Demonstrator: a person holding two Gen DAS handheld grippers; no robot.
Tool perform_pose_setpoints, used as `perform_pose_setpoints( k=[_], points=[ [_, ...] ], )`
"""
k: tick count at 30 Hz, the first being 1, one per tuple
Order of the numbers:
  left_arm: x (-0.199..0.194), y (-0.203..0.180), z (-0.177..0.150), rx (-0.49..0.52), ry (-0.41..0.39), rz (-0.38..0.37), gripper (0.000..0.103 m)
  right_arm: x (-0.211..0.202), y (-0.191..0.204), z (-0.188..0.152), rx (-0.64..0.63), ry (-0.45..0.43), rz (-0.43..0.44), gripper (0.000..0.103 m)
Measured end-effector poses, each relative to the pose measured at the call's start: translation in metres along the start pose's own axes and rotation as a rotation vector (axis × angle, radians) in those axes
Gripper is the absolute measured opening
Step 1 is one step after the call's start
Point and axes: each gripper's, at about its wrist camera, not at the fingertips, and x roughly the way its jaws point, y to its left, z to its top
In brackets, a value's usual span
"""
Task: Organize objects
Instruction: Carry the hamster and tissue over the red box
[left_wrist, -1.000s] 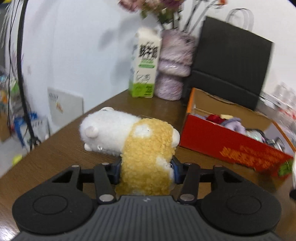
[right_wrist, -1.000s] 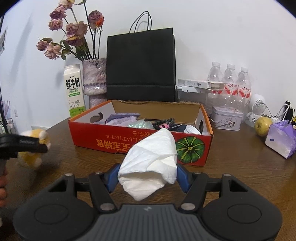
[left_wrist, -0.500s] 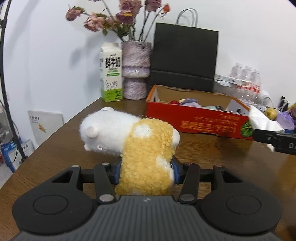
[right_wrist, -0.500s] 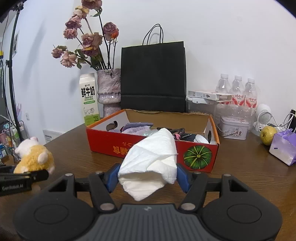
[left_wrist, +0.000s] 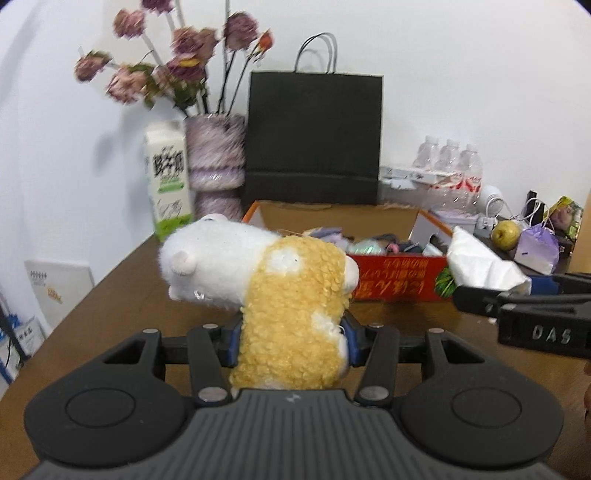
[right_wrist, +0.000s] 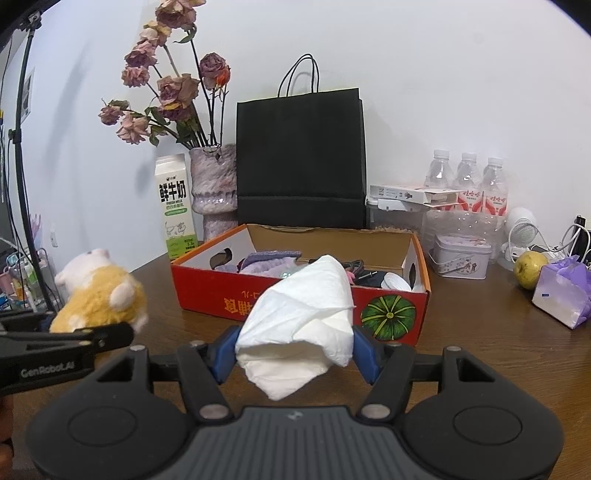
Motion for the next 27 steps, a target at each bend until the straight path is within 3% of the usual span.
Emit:
perform_pose_setpoints(
  k=[12, 27],
  points=[
    [0.041, -0.02, 0.041, -0.004, -0.052, -0.014, 0.051, 0.037, -0.006, 0.034, -0.011, -0.031, -0.027, 0.063],
    [0.095, -0.021, 0.067, -0.001, -0.07, -0.021, 0.051, 0.094, -0.023, 0.057, -0.023, -0.044, -0.036, 0.063]
  ],
)
